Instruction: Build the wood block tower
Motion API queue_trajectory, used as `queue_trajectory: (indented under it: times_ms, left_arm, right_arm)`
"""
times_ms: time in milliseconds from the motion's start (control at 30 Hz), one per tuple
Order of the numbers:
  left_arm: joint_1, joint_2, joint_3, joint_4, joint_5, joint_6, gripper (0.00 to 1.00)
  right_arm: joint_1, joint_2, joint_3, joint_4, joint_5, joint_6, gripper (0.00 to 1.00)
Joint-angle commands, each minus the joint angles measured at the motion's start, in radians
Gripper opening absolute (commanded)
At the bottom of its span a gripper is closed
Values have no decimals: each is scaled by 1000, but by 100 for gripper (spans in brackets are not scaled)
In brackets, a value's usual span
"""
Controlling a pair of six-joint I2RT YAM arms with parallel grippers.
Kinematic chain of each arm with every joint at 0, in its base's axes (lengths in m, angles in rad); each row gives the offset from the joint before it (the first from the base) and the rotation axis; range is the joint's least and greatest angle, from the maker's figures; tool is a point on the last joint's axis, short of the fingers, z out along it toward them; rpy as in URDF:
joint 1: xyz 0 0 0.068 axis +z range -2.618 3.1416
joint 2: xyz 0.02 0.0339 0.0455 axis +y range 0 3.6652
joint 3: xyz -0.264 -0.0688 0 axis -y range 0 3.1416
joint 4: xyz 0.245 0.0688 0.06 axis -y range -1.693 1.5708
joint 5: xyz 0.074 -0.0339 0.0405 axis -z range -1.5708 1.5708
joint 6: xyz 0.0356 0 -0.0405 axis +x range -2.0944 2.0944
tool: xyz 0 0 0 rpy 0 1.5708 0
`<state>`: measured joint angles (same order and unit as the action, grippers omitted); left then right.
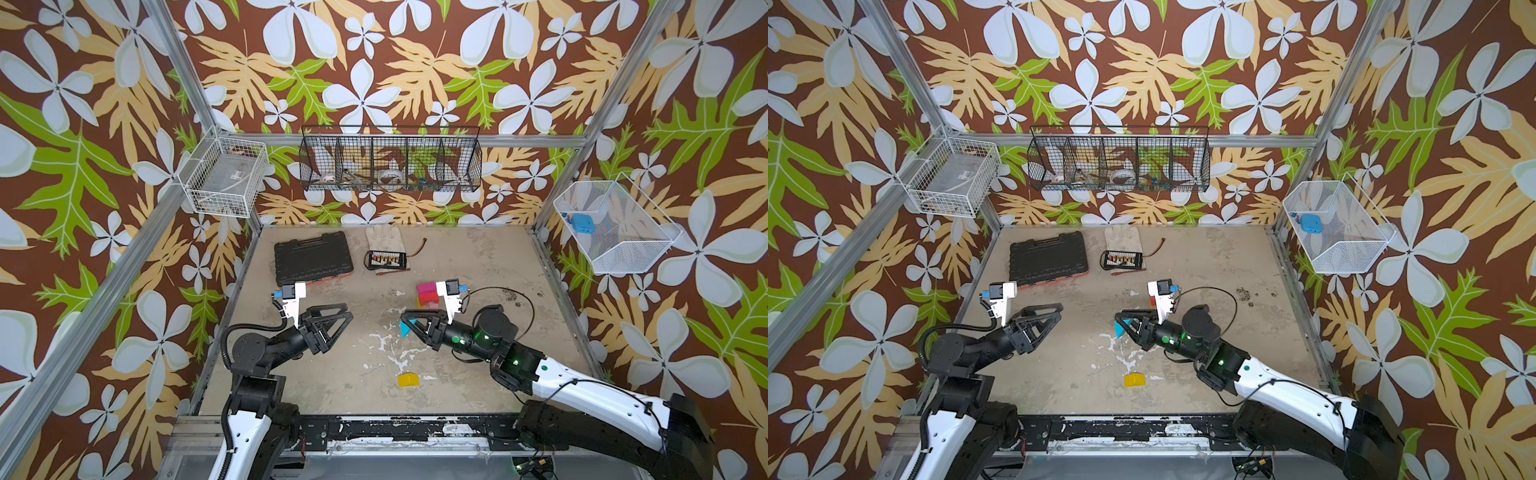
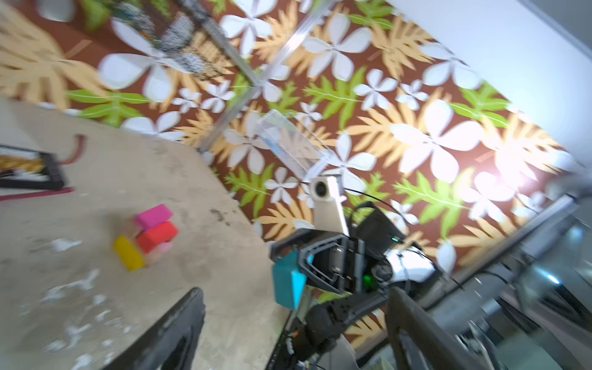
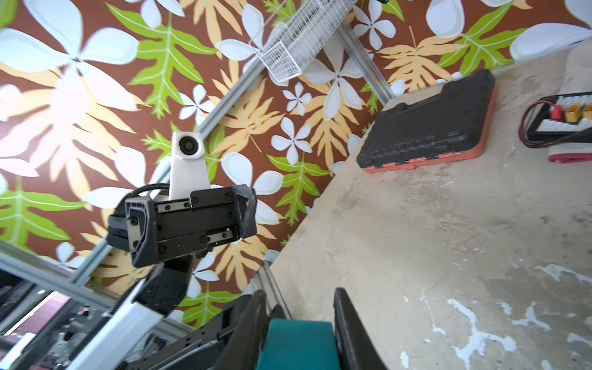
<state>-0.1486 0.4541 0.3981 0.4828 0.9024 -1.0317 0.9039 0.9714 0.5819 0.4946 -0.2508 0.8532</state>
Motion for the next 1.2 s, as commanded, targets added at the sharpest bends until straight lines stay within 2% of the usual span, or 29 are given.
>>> queue_trajectory:
  times_ms: [0, 133, 233, 400, 600, 833, 1167]
  left_arm:
    - [-84, 23, -35, 271, 2, -162, 79]
    - [-263, 118, -63, 349, -85, -116, 79]
    - [-350, 173, -48, 358, -173, -89, 78]
    - [-356, 224, -18, 383, -262, -150, 72]
    - [-359, 326, 17, 533, -220, -257, 65]
    - [-361, 314, 51, 480, -205, -245, 62]
    - [-361, 305, 85, 375, -163, -203, 45]
  right_arm:
    - [1, -43, -29, 236, 19, 97, 0]
    - [3, -27, -22, 355, -25, 152, 0]
    - [3, -2, -43, 485, -26, 167, 0]
    - [4, 6, -106, 650, 86, 207, 0]
    - [53, 91, -54, 719, 124, 233, 0]
    - [79, 228, 47, 731, 102, 252, 0]
    - [101, 321, 93, 727, 99, 251, 0]
